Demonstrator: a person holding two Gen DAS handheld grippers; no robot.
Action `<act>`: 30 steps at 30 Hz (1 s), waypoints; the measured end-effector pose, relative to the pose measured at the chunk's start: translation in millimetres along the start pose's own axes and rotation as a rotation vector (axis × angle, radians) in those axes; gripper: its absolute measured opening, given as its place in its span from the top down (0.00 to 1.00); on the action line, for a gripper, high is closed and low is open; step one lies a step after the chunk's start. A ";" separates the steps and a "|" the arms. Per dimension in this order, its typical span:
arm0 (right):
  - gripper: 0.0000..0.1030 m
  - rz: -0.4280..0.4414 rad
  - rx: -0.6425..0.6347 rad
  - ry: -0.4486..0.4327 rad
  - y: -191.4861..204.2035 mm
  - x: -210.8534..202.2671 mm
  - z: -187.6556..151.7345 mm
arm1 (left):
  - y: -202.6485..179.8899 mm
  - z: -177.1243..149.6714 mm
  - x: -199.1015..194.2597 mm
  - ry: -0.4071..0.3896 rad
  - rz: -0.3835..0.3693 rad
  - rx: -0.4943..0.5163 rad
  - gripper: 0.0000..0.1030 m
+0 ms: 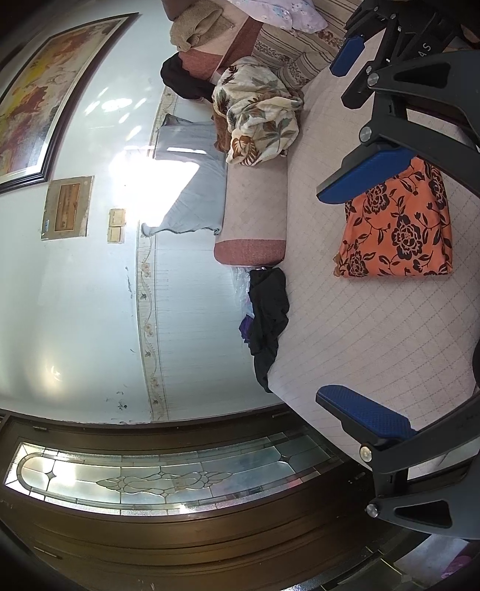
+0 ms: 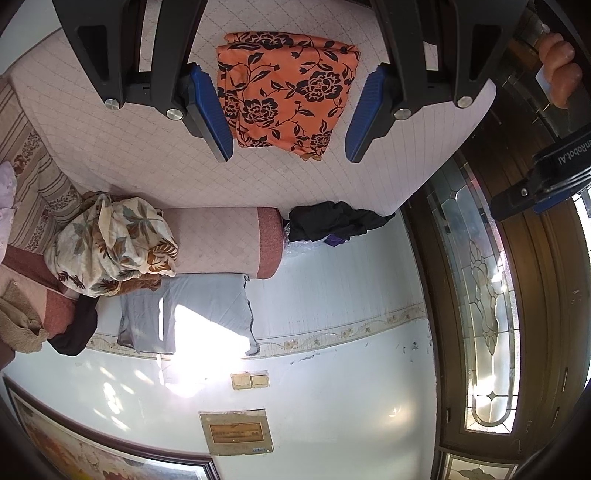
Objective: Fold small clothes
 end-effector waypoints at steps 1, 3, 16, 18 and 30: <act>0.35 0.000 0.000 0.002 0.6 0.8 -0.9 | -0.1 -0.3 0.2 0.000 -0.001 0.000 0.04; 0.35 0.000 -0.001 0.007 1.9 3.7 -2.0 | 0.3 -0.6 2.1 0.000 0.000 0.001 0.04; 0.35 -0.011 -0.005 0.035 4.4 16.9 -8.6 | 8.2 -7.6 14.7 0.022 -0.005 -0.006 0.04; 0.35 -0.011 -0.006 0.039 6.5 19.5 -8.7 | 10.2 -7.9 17.5 0.026 -0.003 -0.008 0.04; 0.35 0.016 -0.022 0.034 17.1 47.2 6.9 | 20.2 -13.1 45.4 0.068 0.012 -0.029 0.04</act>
Point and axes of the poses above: each gripper's, at about its wrist camera, not at the fingertips, and x roughly the way its jaws point, y to its left, z to its top, the point moved 7 cm from there along x, roughly the way its jaws point, and after that the axes turned 10 degrees about -x, right-handed, at the moved point
